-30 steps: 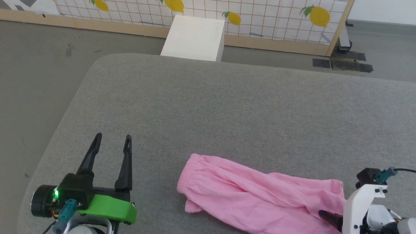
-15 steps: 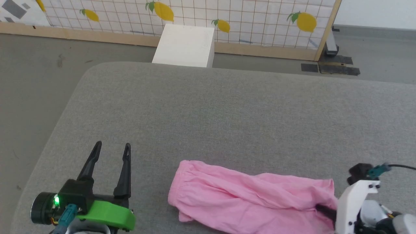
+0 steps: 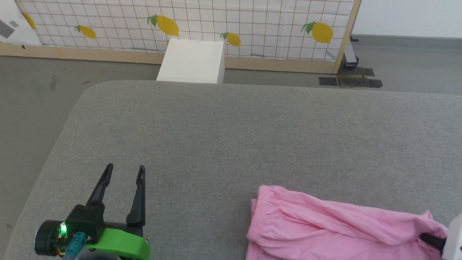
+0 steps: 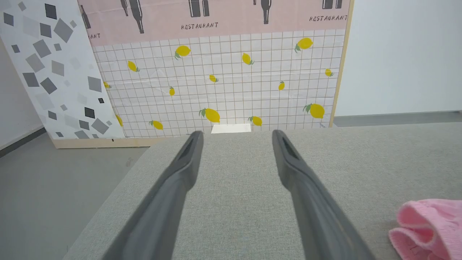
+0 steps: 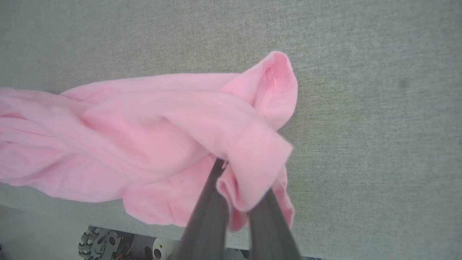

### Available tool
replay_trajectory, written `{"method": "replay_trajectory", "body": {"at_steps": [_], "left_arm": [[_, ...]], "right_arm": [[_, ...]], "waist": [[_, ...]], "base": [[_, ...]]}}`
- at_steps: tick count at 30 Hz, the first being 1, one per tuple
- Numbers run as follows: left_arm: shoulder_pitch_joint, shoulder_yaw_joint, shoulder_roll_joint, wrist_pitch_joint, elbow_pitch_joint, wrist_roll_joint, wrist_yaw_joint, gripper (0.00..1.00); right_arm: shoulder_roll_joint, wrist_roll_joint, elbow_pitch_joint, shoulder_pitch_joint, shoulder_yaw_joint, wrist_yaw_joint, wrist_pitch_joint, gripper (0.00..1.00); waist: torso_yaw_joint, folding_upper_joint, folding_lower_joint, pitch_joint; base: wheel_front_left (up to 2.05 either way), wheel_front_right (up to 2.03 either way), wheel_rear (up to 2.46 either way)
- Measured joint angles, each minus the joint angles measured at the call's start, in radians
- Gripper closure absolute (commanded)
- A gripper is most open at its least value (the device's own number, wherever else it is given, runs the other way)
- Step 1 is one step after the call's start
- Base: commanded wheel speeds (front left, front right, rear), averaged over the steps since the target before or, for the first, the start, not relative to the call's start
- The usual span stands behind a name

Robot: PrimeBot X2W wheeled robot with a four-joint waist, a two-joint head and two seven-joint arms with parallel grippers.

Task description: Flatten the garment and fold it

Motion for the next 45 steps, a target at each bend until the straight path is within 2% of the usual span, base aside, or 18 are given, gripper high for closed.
{"method": "replay_trajectory", "body": {"at_steps": [3,11,17,20,25,32,33,34,35,36,45], "left_arm": [[0.003,0.0,0.0,0.0,0.001,-0.001,0.005,0.0],[0.003,-0.005,0.0,0.005,0.0,-0.003,0.006,0.0],[0.003,-0.009,0.0,0.013,0.001,-0.003,0.006,0.0],[0.002,-0.014,0.0,0.013,0.002,-0.003,0.005,0.0],[-0.005,-0.021,-0.001,0.013,0.005,-0.003,0.004,0.0],[-0.027,-0.022,-0.013,0.013,0.015,-0.003,-0.004,0.0],[-0.03,-0.021,-0.015,0.012,0.016,-0.003,-0.004,0.0],[-0.031,-0.02,-0.017,0.012,0.018,-0.003,-0.004,0.0],[-0.033,-0.02,-0.019,0.012,0.02,-0.003,-0.004,0.0],[-0.034,-0.019,-0.021,0.011,0.022,-0.003,-0.005,0.0],[-0.037,-0.012,-0.027,0.003,0.036,-0.002,-0.009,0.0]], "right_arm": [[0.033,0.015,-0.026,0.0,-0.036,0.0,0.068,1.0],[0.224,0.214,-0.148,-0.02,-0.034,0.0,0.279,1.0],[0.276,0.329,-0.177,-0.044,0.013,0.0,0.338,1.0],[0.281,0.346,-0.168,-0.067,0.067,0.0,0.311,1.0],[0.284,0.377,-0.095,-0.113,0.212,0.0,0.158,1.0],[0.285,0.262,0.044,-0.186,0.373,0.0,-0.054,1.0],[0.285,0.255,0.063,-0.196,0.393,0.0,-0.082,0.72],[0.285,0.255,0.076,-0.203,0.413,0.0,-0.098,0.56],[0.284,0.257,0.088,-0.209,0.437,0.0,-0.115,0.09],[0.284,0.258,0.097,-0.214,0.461,0.0,-0.132,0.0],[0.27,0.191,0.072,-0.252,0.652,0.0,-0.247,0.0]], "waist": [[-0.006,0.0,0.0,0.001],[-0.006,0.0,0.0,-0.005],[0.01,0.0,0.0,-0.007],[0.021,0.0,0.0,-0.004],[0.045,0.0,0.0,0.007],[0.077,0.0,0.0001,0.039],[0.08,0.0,0.0001,0.046],[0.083,0.0,0.0001,0.05],[0.087,0.0,0.0001,0.056],[0.09,0.0,0.0,0.061],[0.095,0.0,0.0001,0.073]], "base": [[0.0,0.0,0.0],[0.0,0.0,0.0],[0.0,0.0,0.0],[0.0,0.0,0.0],[0.0,0.0,0.0],[0.0,0.0,0.0],[0.0,0.0,0.0],[0.0,0.0,0.0],[0.0,0.0,0.0],[0.0,0.0,0.0],[0.0,0.0,0.0]]}}
